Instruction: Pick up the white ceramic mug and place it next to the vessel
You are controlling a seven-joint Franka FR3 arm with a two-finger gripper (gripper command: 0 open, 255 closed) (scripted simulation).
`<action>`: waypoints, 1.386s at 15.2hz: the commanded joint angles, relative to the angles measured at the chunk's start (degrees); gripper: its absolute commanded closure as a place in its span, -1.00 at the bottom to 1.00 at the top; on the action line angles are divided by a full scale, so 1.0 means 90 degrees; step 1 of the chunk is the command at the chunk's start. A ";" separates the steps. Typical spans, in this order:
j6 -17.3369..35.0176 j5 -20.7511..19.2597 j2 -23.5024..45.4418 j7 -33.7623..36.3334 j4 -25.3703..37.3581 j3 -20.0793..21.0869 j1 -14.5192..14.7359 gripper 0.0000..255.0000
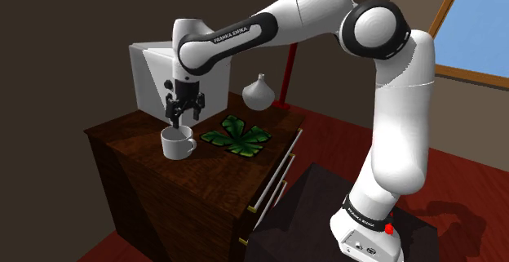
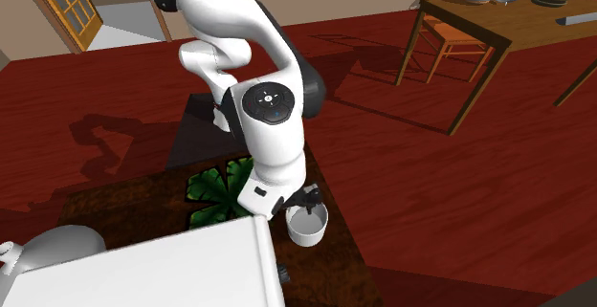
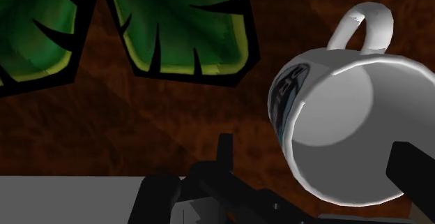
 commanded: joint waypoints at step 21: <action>0.0423 -0.0089 0.0403 0.0038 -0.0194 -0.0033 -0.0007 1.00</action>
